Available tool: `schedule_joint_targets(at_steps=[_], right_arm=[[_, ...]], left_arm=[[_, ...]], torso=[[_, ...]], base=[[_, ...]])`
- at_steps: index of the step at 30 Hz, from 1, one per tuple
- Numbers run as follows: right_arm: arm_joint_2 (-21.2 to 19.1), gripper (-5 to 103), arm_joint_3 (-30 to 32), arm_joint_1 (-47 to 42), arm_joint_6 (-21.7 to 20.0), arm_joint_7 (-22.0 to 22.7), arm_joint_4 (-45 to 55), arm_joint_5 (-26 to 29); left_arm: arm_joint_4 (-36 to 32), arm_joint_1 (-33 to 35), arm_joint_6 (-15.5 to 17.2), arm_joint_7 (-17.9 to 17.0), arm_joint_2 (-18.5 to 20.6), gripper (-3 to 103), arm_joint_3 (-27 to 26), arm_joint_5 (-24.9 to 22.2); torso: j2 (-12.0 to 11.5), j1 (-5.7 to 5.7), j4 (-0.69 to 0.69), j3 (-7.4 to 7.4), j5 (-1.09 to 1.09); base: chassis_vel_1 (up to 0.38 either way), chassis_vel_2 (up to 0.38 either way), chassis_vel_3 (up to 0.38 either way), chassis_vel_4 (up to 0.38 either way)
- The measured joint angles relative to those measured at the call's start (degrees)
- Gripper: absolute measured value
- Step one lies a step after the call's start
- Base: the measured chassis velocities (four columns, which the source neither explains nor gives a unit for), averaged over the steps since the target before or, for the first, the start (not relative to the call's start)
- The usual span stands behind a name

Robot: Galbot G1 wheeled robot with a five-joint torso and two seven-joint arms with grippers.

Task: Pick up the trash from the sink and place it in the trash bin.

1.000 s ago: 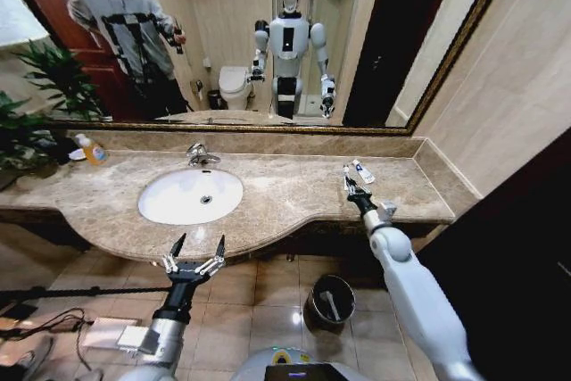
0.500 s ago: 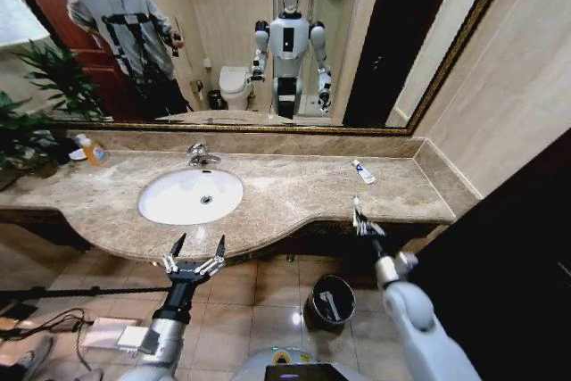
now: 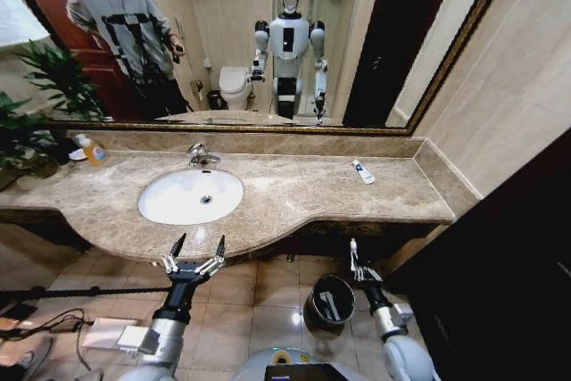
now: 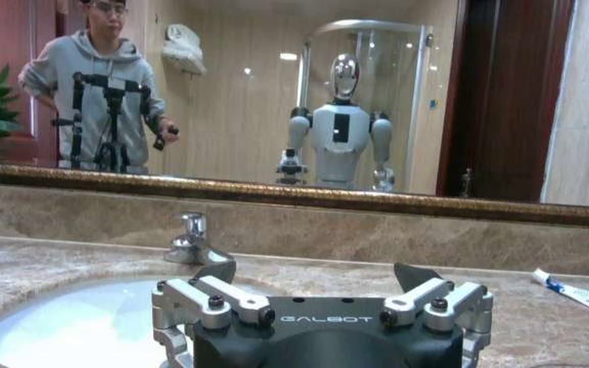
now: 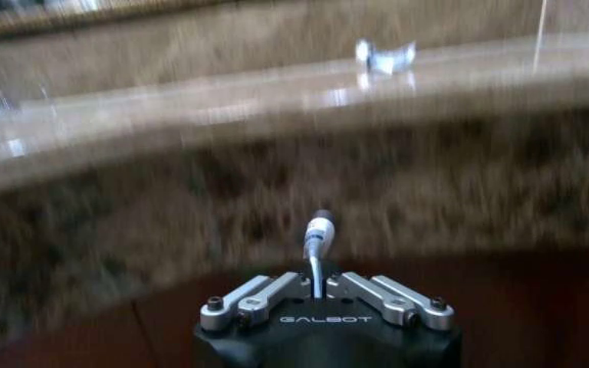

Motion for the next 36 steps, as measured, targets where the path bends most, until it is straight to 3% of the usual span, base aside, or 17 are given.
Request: schedule_joint_targets(at_steps=[9, 23, 36], right_arm=[[-0.41, 3, -1.24, 7.03, -1.89, -4.17, -17.00, -3.17], [2.25, 3, -2.51, 18.04, -4.38, -4.52, -37.43, -5.20], [4.06, 3, -2.44, 25.74, -3.56, -4.92, -51.72, -9.80]], left_arm=[[0.00, 0.00, 0.00, 0.00, 0.00, 100, 0.00, 0.00], [0.00, 0.00, 0.00, 0.00, 0.00, 100, 0.00, 0.00], [0.00, 0.00, 0.00, 0.00, 0.00, 100, 0.00, 0.00]], torso=[[0.00, 0.01, 0.00, 0.01, 0.01], [0.00, 0.01, 0.00, 0.01, -0.01], [0.00, 0.01, 0.00, 0.00, -0.01]], base=[[0.000, 0.000, 0.000, 0.000], [0.000, 0.000, 0.000, 0.000], [0.000, 0.000, 0.000, 0.000]])
